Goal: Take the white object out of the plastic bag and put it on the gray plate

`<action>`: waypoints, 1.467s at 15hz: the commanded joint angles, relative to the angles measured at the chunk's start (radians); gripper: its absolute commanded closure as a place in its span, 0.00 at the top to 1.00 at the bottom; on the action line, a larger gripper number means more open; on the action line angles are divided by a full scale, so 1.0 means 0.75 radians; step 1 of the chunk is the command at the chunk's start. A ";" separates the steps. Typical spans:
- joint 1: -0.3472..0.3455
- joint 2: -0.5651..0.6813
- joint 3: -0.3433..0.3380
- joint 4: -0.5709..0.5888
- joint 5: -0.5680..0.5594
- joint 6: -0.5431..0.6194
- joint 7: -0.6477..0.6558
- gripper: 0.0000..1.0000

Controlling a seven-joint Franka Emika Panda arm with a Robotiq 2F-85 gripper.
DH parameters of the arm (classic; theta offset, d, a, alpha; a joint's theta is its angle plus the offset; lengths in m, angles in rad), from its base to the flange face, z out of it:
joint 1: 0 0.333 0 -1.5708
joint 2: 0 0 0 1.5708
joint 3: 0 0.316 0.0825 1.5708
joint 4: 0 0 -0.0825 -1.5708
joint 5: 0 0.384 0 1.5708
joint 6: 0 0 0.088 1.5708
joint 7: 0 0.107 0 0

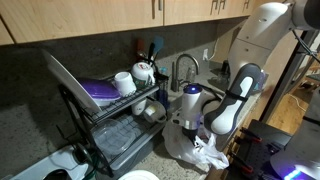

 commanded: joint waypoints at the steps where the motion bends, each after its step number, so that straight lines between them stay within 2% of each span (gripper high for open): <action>1: -0.065 -0.024 0.067 -0.017 0.053 0.009 -0.085 0.21; 8: -0.140 -0.035 0.137 -0.019 0.144 -0.038 -0.216 0.23; 15: -0.161 -0.021 0.138 -0.022 0.213 -0.072 -0.306 0.24; 22: -0.164 0.005 0.143 -0.049 0.232 -0.055 -0.325 0.24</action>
